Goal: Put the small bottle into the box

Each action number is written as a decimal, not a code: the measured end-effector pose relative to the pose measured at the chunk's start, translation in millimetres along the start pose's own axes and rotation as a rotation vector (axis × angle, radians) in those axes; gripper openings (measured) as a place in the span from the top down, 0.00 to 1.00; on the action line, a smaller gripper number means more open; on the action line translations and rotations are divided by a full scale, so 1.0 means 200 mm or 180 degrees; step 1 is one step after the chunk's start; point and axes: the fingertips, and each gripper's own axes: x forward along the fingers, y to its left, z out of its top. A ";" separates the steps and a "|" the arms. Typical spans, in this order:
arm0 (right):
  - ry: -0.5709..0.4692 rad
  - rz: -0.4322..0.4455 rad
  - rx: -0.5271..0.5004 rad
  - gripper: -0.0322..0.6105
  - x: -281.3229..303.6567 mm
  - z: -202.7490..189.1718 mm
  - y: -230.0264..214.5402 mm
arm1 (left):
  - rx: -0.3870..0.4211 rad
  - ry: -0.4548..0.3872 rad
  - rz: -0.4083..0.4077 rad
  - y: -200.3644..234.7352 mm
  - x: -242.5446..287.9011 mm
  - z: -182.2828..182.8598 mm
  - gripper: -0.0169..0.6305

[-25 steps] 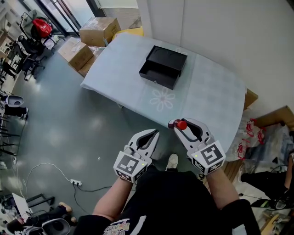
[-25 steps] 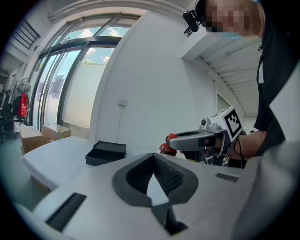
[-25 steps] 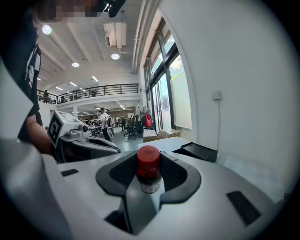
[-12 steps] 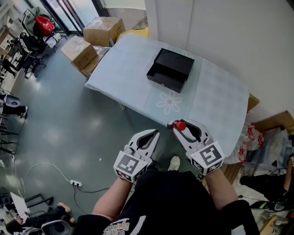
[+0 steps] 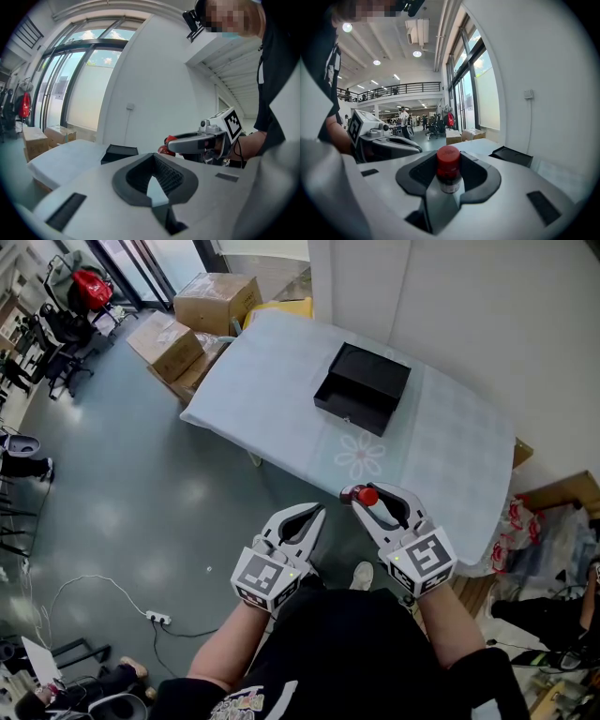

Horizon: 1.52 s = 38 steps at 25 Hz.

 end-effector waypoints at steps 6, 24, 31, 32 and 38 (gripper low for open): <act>0.0027 0.0000 0.0011 0.72 0.15 0.03 0.06 | -0.0018 0.0004 -0.0015 0.13 -0.07 0.00 0.96; 0.0067 -0.0134 0.0020 0.72 0.55 0.08 0.19 | 0.0075 0.0033 -0.0209 0.51 -0.23 0.01 0.96; 0.0080 -0.0185 0.0028 0.72 0.59 0.09 0.13 | 0.0038 0.0044 -0.0245 0.54 -0.17 0.00 0.96; 0.0083 -0.0188 0.0033 0.72 0.60 0.09 0.12 | 0.0034 0.0030 -0.0257 0.54 -0.15 0.01 0.96; 0.0096 -0.0150 0.0039 0.72 0.62 0.10 -0.01 | 0.0022 0.0037 -0.0237 0.55 -0.03 0.02 0.96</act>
